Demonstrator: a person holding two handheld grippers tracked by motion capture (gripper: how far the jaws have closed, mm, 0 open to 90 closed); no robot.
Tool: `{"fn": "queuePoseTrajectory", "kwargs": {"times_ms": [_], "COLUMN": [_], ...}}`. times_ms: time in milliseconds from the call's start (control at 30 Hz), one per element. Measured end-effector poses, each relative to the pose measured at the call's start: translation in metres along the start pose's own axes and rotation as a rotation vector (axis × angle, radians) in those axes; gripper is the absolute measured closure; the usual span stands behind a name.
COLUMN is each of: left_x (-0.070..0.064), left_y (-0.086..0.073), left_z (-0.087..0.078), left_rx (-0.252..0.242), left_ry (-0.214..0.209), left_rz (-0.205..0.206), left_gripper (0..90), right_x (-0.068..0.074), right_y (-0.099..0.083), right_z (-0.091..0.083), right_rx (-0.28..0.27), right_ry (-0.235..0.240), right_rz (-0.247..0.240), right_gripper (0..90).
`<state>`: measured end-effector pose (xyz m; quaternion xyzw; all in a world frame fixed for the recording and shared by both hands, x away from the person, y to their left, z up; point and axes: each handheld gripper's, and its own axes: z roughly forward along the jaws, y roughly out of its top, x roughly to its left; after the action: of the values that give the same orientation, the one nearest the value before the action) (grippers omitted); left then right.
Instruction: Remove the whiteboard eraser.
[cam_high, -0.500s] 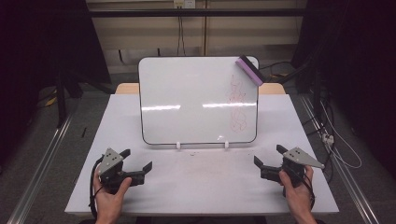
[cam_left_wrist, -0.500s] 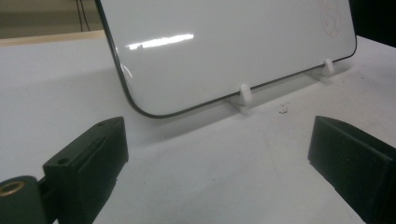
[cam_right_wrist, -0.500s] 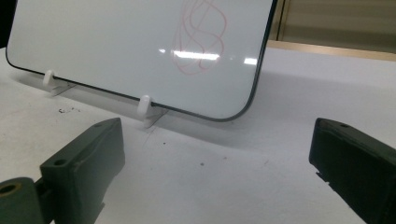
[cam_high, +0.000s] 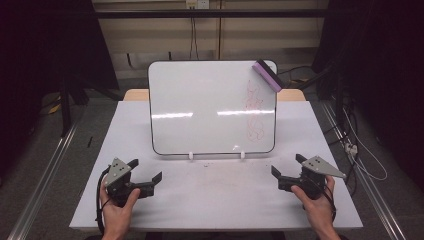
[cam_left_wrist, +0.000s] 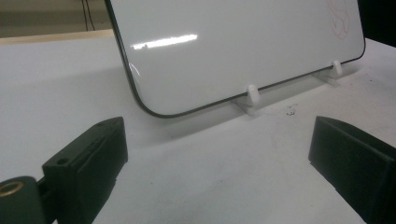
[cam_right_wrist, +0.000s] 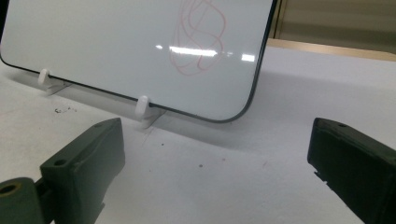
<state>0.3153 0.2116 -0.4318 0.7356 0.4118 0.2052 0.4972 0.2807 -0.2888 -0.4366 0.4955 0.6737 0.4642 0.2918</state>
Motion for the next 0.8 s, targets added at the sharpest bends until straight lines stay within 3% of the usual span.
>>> {"fn": "queuePoseTrajectory", "kwargs": {"times_ms": [300,400,500,567,800], "left_x": [0.001,0.001,-0.001,-0.002,-0.003], "left_y": [0.000,0.000,0.001,0.001,0.002], "left_z": [0.001,0.001,0.001,0.001,0.003], "left_rx": [0.003,0.001,0.001,0.005,0.003], "left_ry": [0.004,-0.008,-0.006,0.007,0.006], "left_rz": [0.011,0.006,0.013,0.038,0.041], "left_gripper": [4.6,5.5,5.7,5.8,5.7], "right_x": [0.003,0.004,0.005,0.004,0.000], "right_y": [0.010,0.015,0.024,0.029,0.049], "right_z": [0.006,0.008,0.012,0.013,0.021], "right_rx": [-0.007,0.015,0.052,0.052,0.057], "right_ry": [-0.016,-0.023,-0.011,-0.013,-0.013], "right_rz": [-0.029,-0.036,-0.058,-0.065,-0.081], "right_gripper": [4.4,5.1,4.9,4.9,4.8]}}
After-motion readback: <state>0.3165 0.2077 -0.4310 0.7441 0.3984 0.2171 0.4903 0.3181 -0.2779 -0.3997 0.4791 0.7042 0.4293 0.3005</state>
